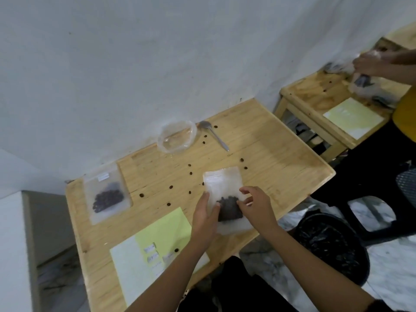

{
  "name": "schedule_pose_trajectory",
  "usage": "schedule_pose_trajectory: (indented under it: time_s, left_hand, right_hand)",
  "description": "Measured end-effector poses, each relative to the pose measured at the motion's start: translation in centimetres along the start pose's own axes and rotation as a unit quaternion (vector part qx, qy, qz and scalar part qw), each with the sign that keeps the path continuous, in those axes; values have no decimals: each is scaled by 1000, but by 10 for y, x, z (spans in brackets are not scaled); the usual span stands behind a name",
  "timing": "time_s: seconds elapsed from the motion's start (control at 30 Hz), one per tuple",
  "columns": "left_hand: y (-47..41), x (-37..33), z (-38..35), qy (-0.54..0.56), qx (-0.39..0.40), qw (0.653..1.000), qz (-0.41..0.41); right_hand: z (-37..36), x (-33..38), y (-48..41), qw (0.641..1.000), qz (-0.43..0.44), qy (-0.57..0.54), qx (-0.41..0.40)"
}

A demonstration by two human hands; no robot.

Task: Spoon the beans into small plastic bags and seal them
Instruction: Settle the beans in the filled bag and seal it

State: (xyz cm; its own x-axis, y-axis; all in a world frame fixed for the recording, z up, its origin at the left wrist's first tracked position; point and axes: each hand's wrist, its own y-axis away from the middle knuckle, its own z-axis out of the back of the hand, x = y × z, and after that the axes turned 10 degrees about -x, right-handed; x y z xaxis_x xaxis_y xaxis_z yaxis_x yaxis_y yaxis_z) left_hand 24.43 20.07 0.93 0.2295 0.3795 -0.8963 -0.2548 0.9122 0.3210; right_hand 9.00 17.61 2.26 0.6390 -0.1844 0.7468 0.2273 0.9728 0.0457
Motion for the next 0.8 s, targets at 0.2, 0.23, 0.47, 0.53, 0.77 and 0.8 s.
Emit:
schedule_pose_trajectory:
  time_s: [0.2,0.23,0.47,0.53,0.77,0.8]
  left_hand:
    - [-7,-13,50,140,-81,987,-15]
    - [-8,-12,62,152,-86,984,-17]
    - [2,19,147,207,-203,957,-10]
    - [7,33,172,209,-246,946,2]
    - [38,67,227,238,-333,912,32]
    - [42,69,230,249,-339,907,32]
  right_hand:
    - [-10,53,-11,994,33,-95,35]
    - [-16,64,-9,992,45,-105,55]
    - [-75,119,20,961,52,-158,222]
    - [-94,120,30,955,38,-158,249]
    - [-153,96,62,948,56,1,312]
    - [-158,94,65,947,57,19,315]
